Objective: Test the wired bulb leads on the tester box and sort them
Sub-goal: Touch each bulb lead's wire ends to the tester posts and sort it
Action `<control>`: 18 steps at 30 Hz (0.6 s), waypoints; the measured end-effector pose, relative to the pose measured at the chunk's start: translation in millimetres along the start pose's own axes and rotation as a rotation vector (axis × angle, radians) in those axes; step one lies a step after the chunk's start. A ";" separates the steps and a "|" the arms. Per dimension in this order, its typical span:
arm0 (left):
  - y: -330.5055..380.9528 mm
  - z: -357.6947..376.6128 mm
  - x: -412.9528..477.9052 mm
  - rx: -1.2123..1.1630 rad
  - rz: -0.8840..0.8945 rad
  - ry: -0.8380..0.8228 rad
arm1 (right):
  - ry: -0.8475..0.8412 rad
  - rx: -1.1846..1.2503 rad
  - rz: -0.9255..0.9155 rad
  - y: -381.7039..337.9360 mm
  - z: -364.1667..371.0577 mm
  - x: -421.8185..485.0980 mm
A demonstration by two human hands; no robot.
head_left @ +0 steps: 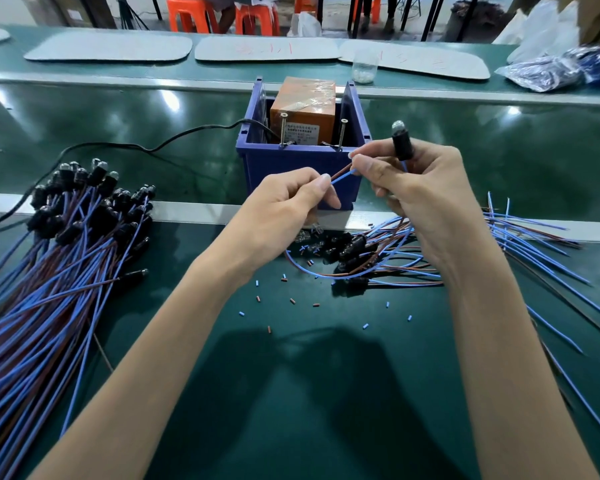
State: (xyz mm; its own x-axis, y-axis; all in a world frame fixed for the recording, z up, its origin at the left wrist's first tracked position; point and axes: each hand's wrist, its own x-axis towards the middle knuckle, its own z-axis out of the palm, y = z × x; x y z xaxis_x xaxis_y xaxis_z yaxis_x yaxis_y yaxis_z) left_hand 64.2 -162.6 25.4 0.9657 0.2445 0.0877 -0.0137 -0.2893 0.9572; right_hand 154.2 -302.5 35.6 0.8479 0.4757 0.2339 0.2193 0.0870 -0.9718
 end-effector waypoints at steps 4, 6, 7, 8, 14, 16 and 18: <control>1.2 1.4 -1.0 -0.036 0.004 0.014 | -0.006 -0.028 0.003 -0.3 -0.2 -0.1; 1.8 2.7 -1.5 -0.045 0.006 0.017 | -0.026 -0.044 0.003 -1.1 -0.1 -0.3; 2.0 3.2 -1.5 -0.042 0.008 0.013 | -0.041 -0.054 0.002 -1.5 0.0 -0.5; 2.0 3.8 -1.5 -0.035 0.011 0.009 | -0.058 -0.064 0.002 -1.7 0.6 -0.8; 1.4 5.6 -1.4 -0.011 0.029 0.022 | -0.111 -0.052 0.011 -1.1 5.0 -1.9; -0.1 4.6 -0.5 -0.001 0.029 0.047 | -0.107 -0.038 0.016 -0.9 5.8 -1.9; -1.5 4.1 0.2 0.011 0.032 0.070 | -0.106 -0.037 0.014 -0.8 6.0 -1.7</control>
State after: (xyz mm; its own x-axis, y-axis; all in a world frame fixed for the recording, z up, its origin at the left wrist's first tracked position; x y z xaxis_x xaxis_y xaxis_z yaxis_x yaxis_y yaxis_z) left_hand 65.6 -165.9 22.9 0.9442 0.2990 0.1380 -0.0414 -0.3080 0.9505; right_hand 149.7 -298.2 35.8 0.7953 0.5671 0.2143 0.2277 0.0481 -0.9725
